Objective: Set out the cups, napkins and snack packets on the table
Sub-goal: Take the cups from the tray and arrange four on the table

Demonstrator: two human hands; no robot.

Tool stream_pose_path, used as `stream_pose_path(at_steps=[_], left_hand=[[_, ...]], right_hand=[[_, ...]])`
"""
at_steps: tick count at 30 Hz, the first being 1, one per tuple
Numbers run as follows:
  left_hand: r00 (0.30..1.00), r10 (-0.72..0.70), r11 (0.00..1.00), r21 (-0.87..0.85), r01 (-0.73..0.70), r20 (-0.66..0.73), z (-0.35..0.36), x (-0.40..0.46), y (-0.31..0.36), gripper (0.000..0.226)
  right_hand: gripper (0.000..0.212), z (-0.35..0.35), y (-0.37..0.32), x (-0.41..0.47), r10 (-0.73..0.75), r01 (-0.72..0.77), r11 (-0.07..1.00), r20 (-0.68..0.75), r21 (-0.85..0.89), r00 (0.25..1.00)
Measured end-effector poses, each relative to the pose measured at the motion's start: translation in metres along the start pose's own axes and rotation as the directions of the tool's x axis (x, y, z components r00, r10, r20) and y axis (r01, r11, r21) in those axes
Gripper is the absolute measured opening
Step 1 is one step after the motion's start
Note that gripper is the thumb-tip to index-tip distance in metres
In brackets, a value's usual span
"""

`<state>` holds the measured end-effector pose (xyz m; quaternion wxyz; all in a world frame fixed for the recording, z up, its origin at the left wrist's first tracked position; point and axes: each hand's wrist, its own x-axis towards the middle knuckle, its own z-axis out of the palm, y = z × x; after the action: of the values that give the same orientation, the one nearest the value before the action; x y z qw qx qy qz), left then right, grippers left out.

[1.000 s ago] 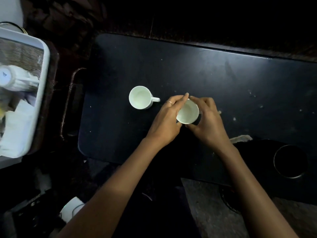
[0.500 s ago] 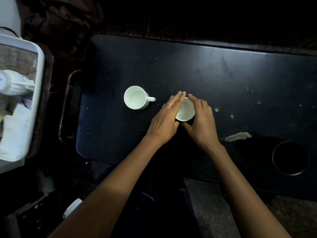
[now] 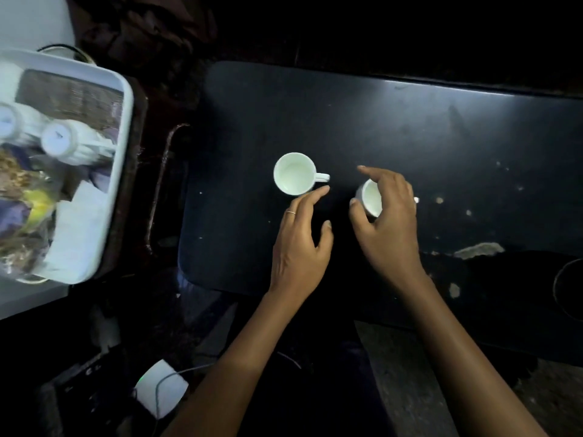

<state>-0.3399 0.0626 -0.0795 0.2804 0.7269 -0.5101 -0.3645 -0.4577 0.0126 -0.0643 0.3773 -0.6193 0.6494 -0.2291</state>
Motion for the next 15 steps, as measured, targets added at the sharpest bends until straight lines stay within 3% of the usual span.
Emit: stream_pose_path(at_steps=[8,15], left_hand=[[0.968,-0.072,0.997,-0.05,0.062,-0.24,-0.09,0.009,-0.039,0.046],[0.897,-0.123,0.992,-0.087,0.095,-0.426,-0.181,0.016,-0.09,0.044]], right_hand=[[0.034,0.076,-0.083,-0.001,-0.116,0.108,0.992,0.147,0.06,0.982],[0.033,0.154,-0.157,-0.002,-0.223,0.207,0.974,0.229,0.093,0.947]])
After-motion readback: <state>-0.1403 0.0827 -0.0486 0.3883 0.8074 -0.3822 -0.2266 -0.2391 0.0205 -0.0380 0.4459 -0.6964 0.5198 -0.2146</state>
